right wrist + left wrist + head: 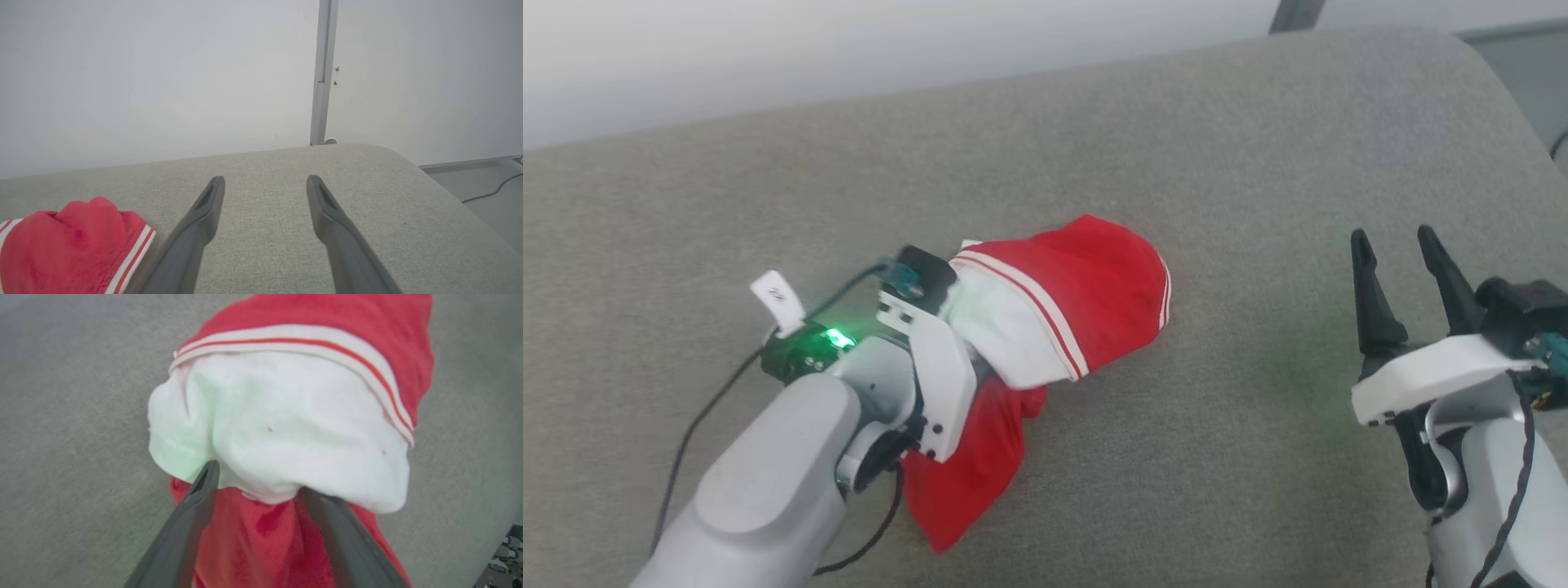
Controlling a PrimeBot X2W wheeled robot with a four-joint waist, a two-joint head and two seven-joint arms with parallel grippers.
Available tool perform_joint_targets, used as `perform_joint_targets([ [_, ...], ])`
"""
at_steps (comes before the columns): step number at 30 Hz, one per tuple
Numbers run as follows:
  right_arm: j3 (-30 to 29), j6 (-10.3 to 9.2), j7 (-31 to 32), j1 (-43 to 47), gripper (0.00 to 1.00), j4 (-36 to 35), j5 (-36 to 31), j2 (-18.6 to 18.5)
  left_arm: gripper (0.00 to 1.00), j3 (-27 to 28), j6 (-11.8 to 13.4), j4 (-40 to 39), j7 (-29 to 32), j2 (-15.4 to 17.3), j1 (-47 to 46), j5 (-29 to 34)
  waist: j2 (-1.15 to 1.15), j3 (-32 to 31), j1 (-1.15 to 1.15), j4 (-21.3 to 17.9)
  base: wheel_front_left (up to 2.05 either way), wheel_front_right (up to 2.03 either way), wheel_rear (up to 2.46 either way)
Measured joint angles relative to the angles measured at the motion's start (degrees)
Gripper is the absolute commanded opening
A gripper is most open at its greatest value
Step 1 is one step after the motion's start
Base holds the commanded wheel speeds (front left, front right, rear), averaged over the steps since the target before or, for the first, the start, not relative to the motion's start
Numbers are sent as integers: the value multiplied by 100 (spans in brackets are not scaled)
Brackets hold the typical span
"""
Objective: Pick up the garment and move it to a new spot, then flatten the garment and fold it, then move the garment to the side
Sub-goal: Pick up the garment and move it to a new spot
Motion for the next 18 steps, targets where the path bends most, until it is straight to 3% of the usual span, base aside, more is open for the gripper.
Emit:
perform_joint_targets([
  [8,-53,0,146,387,100,-4,-33,-74,100,499,68,-360,-939,426,333,-99,0,-544,0,319,0,0,0],
  [18,-148,0,270,784,100,-54,9,-141,100,1350,274,-523,-2660,891,1189,-220,0,-1030,0,685,0,0,0],
])
